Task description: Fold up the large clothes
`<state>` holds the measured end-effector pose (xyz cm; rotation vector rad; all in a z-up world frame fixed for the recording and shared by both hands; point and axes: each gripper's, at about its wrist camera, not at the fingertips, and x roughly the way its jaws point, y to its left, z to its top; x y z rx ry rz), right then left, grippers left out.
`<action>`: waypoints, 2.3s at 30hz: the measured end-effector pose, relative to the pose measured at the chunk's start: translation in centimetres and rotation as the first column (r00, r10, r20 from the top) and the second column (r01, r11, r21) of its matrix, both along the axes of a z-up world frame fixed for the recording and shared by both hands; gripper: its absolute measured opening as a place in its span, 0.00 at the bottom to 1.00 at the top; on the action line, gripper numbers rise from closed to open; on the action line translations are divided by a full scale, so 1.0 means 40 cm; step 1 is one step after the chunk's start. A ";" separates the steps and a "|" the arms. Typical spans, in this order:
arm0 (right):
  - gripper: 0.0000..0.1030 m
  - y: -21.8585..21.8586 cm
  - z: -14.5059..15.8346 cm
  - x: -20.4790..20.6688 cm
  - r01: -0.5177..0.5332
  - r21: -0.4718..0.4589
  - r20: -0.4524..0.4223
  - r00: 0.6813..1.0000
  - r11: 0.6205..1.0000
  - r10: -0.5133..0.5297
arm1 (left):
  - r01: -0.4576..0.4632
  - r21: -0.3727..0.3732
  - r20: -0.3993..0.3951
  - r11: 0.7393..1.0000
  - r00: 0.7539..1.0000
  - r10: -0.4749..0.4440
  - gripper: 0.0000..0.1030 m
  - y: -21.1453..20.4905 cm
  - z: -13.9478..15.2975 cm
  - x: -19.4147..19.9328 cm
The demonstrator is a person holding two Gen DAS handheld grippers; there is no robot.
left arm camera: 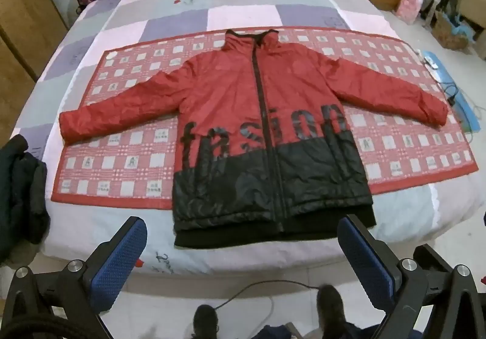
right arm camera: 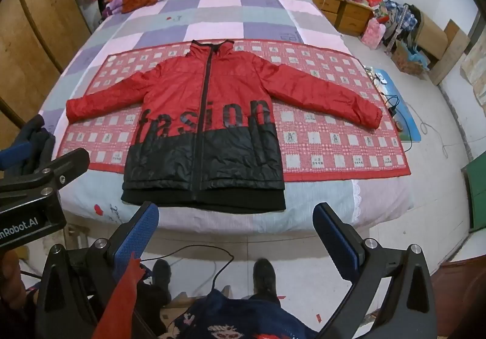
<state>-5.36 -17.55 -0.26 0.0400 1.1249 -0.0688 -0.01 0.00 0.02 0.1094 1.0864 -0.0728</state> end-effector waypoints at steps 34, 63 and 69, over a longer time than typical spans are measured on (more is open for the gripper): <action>1.00 -0.004 0.003 0.004 0.001 0.001 -0.002 1.000 1.000 -0.001 | 0.006 -0.022 0.000 1.000 1.000 -0.006 1.00 -0.011 -0.007 0.016; 1.00 -0.019 0.004 0.011 0.003 0.002 -0.008 1.000 1.000 -0.003 | -0.002 -0.032 0.009 0.999 1.000 0.003 1.00 0.032 0.042 0.077; 1.00 -0.022 0.004 0.012 0.005 0.003 -0.010 1.000 1.000 -0.005 | -0.010 -0.034 -0.004 0.999 1.000 0.010 1.00 0.037 0.044 0.081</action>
